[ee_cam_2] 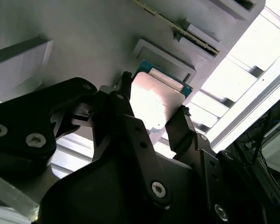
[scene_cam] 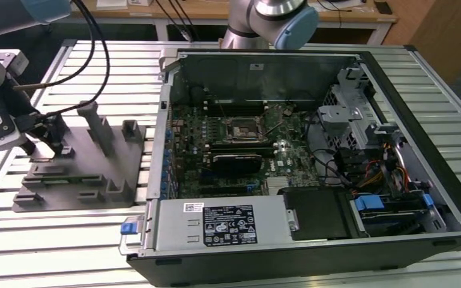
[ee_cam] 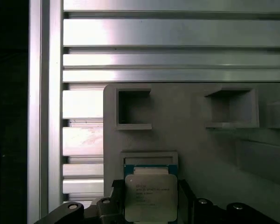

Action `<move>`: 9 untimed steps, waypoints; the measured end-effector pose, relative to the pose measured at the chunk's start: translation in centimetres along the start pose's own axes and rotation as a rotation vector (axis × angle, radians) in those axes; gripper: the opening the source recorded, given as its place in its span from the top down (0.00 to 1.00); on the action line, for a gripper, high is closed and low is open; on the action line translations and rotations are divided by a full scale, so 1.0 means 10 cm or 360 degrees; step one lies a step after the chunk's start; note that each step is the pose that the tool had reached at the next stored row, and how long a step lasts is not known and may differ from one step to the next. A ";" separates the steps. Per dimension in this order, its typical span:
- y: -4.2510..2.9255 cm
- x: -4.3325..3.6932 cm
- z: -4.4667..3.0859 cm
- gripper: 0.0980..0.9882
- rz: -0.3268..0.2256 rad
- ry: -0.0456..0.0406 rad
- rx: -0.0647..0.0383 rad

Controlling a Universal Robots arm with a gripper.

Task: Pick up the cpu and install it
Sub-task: 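Pick up the cpu and move it towards the insertion slot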

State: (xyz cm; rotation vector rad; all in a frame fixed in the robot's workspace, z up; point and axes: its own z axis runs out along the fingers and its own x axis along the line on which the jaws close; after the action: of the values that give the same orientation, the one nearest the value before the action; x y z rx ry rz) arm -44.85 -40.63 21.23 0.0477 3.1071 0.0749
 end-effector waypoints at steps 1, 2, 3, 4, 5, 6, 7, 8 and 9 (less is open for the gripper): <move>0.001 -0.001 -0.031 0.50 0.0000 0.0000 0.0000; 0.002 -0.002 -0.049 0.50 0.0000 0.0000 0.0000; 0.003 -0.002 -0.068 0.50 0.0000 0.0000 0.0000; 0.004 -0.003 -0.094 0.50 0.0000 0.0000 0.0000; 0.005 -0.004 -0.111 0.50 0.0000 0.0000 0.0000; 0.006 -0.004 -0.126 0.50 0.0000 0.0000 0.0000; 0.007 -0.005 -0.141 0.50 0.0000 0.0000 0.0000; 0.008 -0.005 -0.156 0.50 0.0000 0.0000 0.0000; 0.008 -0.006 -0.171 0.50 0.0000 0.0000 0.0000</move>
State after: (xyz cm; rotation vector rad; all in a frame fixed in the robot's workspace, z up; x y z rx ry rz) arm -44.85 -40.63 22.94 0.0477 3.1072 0.0748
